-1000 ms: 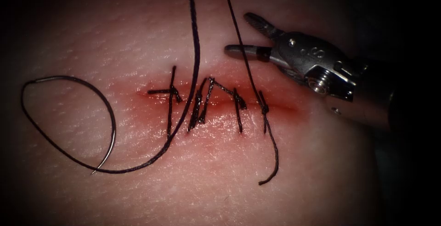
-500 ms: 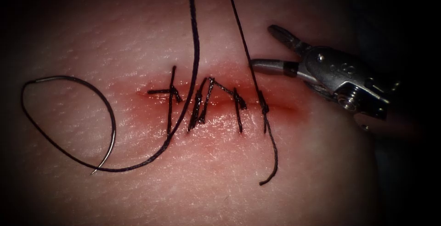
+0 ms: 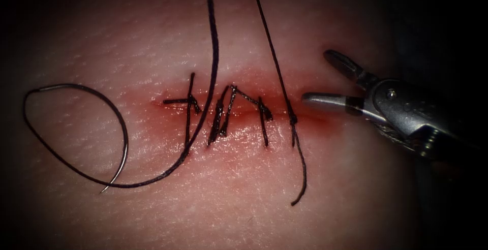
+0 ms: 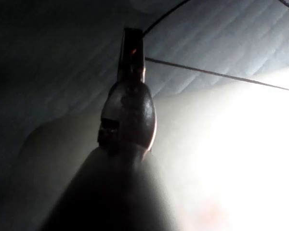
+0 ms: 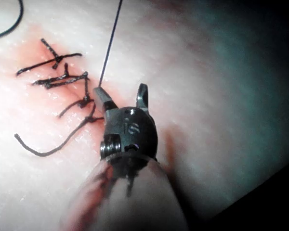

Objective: Wound Closure
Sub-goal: Cut the suture with the right gripper, then set down the cut suture end from the left tool

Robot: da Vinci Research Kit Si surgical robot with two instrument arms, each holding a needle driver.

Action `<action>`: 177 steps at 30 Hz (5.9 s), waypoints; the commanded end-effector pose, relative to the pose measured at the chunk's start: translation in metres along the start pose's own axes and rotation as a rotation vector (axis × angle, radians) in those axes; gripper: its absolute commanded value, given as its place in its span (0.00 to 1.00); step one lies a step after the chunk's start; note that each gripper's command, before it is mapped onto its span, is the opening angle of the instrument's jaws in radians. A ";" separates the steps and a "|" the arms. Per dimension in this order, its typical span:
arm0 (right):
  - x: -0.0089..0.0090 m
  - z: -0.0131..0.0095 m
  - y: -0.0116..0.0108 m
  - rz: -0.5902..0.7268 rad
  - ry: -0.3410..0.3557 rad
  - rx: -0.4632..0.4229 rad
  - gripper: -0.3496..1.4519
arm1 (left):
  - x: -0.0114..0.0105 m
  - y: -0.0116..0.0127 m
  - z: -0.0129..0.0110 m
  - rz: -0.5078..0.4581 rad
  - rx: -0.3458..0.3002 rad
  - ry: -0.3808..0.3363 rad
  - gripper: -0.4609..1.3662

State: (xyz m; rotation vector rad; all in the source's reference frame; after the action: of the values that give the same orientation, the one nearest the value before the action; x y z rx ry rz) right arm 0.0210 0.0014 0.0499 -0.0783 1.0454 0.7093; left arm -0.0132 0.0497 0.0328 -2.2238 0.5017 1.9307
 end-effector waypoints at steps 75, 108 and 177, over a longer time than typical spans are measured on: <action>-0.0022 0.0096 -0.0038 0.016 -0.050 -0.027 0.00 | 0.0007 -0.0002 -0.0009 0.001 0.012 0.011 0.06; -0.0011 0.0087 -0.0018 0.004 0.001 -0.052 0.89 | 0.0007 -0.0002 -0.0008 0.002 0.013 0.010 0.06; -0.0055 -0.0097 0.0136 -0.045 -0.071 -0.196 0.83 | -0.0164 0.0516 0.0086 -0.310 -0.239 0.154 0.06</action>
State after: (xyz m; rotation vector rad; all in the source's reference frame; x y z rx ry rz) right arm 0.0042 0.0056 0.0529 -0.2451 0.9014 0.7675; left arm -0.0414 0.0064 0.0537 -2.4266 -0.0592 1.7438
